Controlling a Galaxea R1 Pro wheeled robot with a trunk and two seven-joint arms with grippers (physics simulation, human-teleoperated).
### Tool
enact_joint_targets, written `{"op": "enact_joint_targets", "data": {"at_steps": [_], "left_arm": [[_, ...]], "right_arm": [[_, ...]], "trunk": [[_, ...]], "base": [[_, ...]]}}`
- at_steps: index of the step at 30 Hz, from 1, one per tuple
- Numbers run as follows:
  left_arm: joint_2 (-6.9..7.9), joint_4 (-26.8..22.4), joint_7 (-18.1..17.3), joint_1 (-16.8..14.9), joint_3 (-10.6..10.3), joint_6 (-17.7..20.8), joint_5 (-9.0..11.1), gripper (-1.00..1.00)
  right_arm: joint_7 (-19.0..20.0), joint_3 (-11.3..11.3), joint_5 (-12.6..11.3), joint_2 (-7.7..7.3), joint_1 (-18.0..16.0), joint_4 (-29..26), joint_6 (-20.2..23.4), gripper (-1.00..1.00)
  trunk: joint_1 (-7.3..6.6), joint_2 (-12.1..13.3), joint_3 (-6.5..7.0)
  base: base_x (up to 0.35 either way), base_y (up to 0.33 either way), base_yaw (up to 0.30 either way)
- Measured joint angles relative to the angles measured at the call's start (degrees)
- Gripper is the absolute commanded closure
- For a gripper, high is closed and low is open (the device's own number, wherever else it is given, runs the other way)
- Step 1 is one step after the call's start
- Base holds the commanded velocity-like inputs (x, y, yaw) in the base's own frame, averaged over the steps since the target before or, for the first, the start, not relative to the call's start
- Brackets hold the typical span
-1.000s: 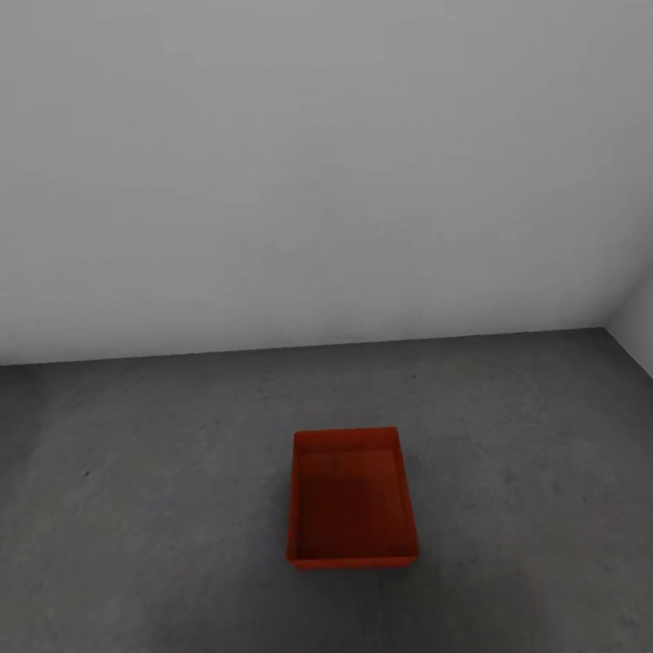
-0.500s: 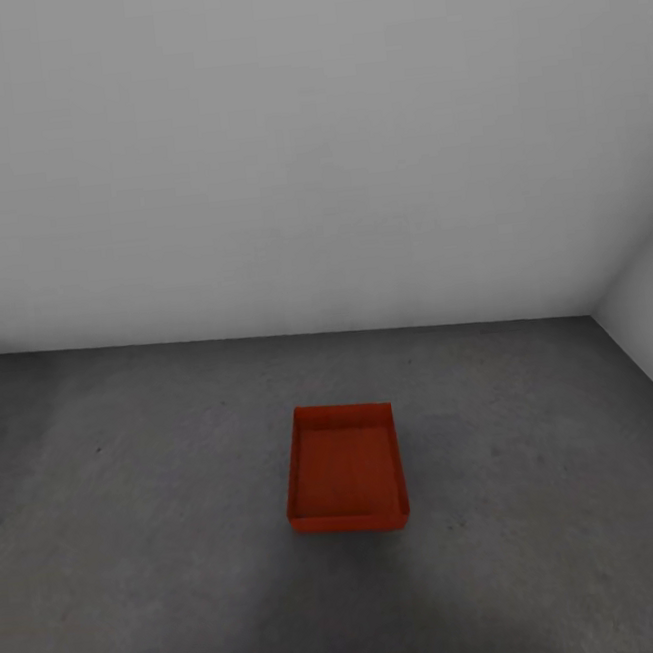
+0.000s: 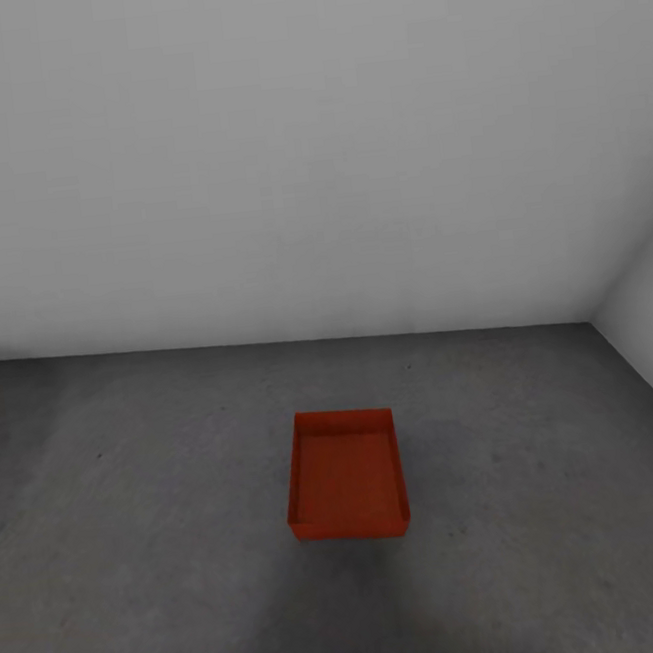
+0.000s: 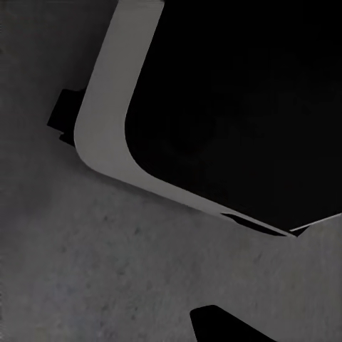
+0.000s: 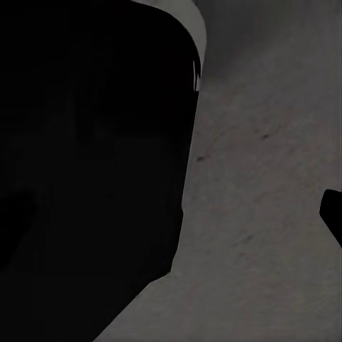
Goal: Move the two storage containers from the living room to the garage. In the garage, place one container on the floor and stack the other container on top of it (either order is fine).
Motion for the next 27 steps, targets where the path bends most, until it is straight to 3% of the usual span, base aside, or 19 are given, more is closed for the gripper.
{"op": "enact_joint_targets", "data": {"at_steps": [6, 27], "left_arm": [[0.0, 0.0, 0.0, -0.02, 0.0, 0.0, -0.08, -1.0], [0.0, 0.0, 0.0, 0.03, 0.0, -0.01, -0.08, -1.0]], "right_arm": [[-0.07, 0.01, 0.45, 0.06, 1.54, -0.06, -2.09, -1.0], [-0.06, 0.02, 0.47, 0.77, 2.34, -0.06, -1.66, -1.0]], "trunk": [[0.0, 0.0, 0.56], [0.0, 0.0, 2.5]], "base": [[0.0, 0.0, 0.0], [0.0, 0.0, 0.0]]}}
